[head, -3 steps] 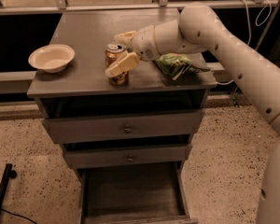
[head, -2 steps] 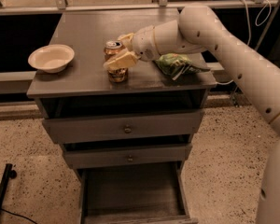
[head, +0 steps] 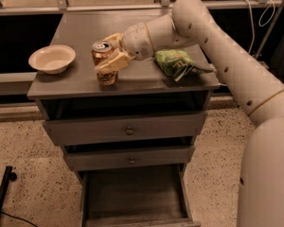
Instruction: Place orange can into bottom drawer
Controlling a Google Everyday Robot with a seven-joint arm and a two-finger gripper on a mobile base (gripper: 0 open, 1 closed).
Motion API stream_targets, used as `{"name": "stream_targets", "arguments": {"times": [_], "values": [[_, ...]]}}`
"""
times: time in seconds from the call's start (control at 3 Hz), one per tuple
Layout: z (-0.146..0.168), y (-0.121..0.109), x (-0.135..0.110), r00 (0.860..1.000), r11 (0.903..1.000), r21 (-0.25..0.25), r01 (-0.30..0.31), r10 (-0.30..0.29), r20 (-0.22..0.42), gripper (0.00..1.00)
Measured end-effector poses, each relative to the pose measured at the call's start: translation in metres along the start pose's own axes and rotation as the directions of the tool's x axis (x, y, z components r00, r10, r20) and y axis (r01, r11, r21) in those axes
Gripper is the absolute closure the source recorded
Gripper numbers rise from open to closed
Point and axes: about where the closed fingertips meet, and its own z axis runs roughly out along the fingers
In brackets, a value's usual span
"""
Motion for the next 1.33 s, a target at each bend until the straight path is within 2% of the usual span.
{"name": "stream_targets", "arguments": {"times": [0.33,0.67,1.0,1.33], "values": [[-0.002,0.033,-0.016,0.997,0.9944,-0.078,0.072,-0.069,0.040,1.00],[-0.041,0.081,-0.006,0.995,0.9978,0.035,0.056,-0.053,-0.079,1.00],[-0.067,0.118,0.020,0.995,0.9886,0.144,0.044,-0.030,-0.100,1.00],[-0.096,0.140,0.048,0.992,0.9809,0.194,-0.002,0.027,-0.127,1.00]]}}
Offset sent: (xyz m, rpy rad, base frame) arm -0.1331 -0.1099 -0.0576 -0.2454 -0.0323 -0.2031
